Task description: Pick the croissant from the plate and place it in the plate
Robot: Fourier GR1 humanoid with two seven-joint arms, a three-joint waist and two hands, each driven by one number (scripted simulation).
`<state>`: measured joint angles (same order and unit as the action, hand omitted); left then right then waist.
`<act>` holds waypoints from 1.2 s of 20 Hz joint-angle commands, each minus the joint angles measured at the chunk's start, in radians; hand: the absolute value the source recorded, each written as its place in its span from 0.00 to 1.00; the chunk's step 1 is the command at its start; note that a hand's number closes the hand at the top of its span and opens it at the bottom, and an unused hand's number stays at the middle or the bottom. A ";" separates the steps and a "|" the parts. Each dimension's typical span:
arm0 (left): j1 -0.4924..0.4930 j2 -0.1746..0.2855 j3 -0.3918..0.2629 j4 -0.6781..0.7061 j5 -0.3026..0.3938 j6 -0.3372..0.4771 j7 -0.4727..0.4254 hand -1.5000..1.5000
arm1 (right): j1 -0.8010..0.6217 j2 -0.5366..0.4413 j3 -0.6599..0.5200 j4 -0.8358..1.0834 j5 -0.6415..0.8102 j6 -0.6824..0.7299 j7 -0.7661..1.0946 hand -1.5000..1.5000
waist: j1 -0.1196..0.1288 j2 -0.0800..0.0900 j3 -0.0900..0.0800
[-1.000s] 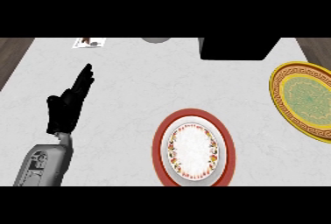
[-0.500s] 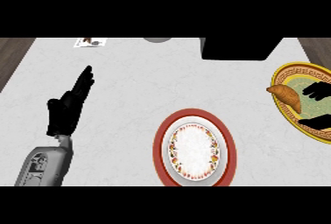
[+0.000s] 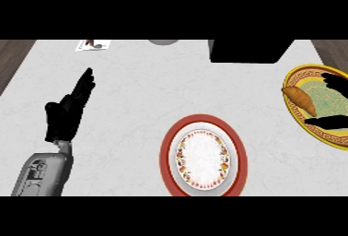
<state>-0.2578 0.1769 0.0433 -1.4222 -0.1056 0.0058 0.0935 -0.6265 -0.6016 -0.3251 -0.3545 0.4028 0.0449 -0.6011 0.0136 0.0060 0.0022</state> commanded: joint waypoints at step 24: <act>0.029 -0.031 -0.011 -0.003 -0.005 -0.002 -0.030 0.50 | 0.277 -0.473 -0.329 0.210 -0.293 0.440 -0.160 0.00 | 0.009 0.009 0.008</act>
<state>-0.2529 0.1601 0.0385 -1.4307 -0.1084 -0.0004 0.0946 -0.3819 -1.0327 -0.6416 -0.1576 0.1196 0.4071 -0.7206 0.0208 0.0132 0.0088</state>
